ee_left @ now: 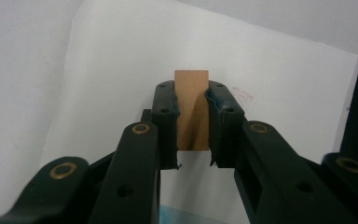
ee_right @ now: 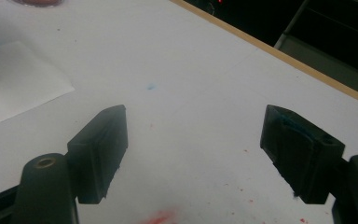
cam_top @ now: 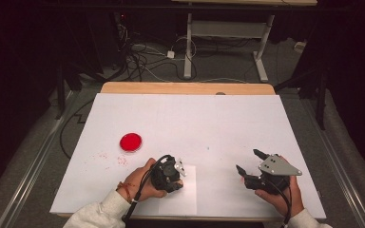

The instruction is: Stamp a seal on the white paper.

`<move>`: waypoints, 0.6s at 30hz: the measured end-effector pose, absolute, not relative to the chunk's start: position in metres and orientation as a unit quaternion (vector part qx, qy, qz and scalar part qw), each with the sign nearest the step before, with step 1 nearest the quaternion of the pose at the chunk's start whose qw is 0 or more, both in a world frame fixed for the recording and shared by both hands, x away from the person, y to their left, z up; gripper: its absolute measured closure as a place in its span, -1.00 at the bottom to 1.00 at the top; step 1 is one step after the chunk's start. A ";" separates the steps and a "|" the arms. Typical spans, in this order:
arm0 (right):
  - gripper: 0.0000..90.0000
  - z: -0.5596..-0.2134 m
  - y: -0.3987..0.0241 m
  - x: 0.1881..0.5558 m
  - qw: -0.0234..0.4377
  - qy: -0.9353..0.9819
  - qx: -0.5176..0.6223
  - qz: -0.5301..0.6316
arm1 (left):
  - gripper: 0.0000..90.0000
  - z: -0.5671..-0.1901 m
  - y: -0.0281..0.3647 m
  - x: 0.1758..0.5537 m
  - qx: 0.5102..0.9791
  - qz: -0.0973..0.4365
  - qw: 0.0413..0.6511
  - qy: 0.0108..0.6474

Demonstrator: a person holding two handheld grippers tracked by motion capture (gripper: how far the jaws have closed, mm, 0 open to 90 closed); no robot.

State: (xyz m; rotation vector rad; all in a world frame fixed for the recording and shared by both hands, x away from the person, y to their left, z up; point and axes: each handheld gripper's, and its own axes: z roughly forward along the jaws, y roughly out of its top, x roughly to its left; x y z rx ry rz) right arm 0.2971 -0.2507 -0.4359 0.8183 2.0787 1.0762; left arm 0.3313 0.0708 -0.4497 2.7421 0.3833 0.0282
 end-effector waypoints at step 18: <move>-0.48 -0.436 -0.250 0.297 0.323 0.794 0.311 0.410 | 0.64 -0.450 0.071 0.331 0.973 0.011 0.186 0.137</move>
